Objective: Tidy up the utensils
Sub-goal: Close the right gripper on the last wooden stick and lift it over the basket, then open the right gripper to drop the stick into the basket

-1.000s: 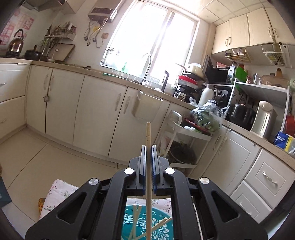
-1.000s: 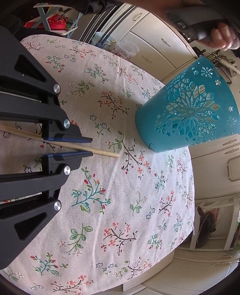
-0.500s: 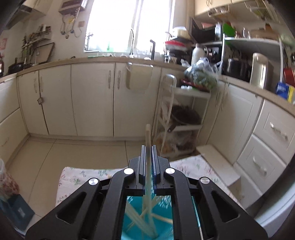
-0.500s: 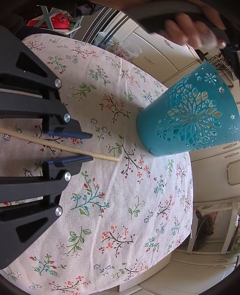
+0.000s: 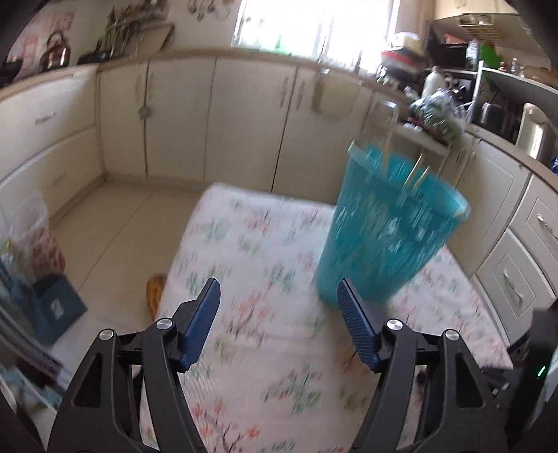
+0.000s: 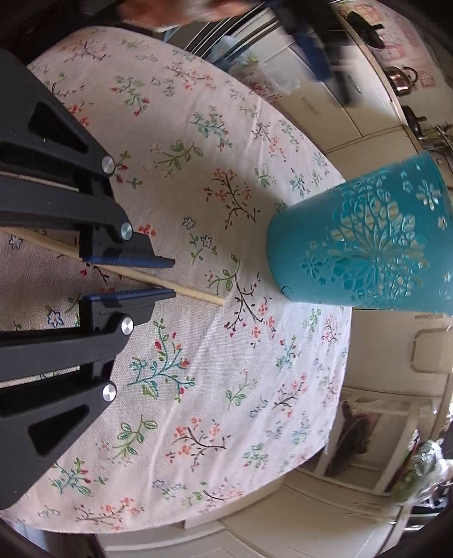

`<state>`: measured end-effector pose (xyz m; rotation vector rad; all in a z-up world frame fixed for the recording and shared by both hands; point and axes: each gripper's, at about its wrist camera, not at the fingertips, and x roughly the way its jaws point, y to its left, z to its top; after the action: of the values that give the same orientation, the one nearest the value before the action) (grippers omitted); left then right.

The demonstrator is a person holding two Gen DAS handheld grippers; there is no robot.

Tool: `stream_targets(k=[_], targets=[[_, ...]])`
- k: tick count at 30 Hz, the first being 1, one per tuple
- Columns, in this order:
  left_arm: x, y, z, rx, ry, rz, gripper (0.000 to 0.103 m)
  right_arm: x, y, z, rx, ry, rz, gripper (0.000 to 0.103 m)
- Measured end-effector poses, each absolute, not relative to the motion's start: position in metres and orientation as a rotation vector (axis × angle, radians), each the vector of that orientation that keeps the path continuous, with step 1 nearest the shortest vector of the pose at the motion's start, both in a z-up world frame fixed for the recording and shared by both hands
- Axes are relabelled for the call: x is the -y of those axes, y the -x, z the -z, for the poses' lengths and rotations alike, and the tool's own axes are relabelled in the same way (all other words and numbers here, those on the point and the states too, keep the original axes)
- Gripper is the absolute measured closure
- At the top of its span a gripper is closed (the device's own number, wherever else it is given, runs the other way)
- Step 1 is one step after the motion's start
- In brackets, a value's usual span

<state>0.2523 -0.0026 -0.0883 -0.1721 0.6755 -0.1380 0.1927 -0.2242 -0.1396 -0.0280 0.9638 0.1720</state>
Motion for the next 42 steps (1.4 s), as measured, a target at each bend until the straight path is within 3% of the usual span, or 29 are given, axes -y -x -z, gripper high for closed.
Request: stream_targets(k=[3,8,16,24,29,38,42], targets=[[-0.007,-0.244,0.114,-0.729,0.200,0.124,0.037,0.239,-0.192,0.139,-0.985,-0.104,-0.197,0.097],[-0.015,-0.243,0.124,-0.739,0.240,0.140,0.033,0.258,-0.180,0.126,-0.930,-0.323,-0.268,0.097],[-0.015,-0.246,0.127,-0.751,0.263,0.149,0.026,0.255,-0.173,0.033,-0.607,-0.428,-0.362,0.097],[-0.016,-0.245,0.126,-0.745,0.280,0.156,0.026,0.229,-0.239,-0.061,-0.272,-0.355,-0.324,0.097],[-0.017,-0.245,0.128,-0.746,0.297,0.165,0.026,0.218,-0.283,-0.056,-0.199,-0.331,-0.179,0.097],[-0.019,-0.246,0.129,-0.747,0.325,0.195,0.026,0.197,-0.298,-0.008,-0.264,-0.212,-0.078,0.096],[-0.020,-0.247,0.130,-0.750,0.334,0.196,0.025,0.191,-0.284,0.009,-0.311,-0.160,-0.125,0.085]])
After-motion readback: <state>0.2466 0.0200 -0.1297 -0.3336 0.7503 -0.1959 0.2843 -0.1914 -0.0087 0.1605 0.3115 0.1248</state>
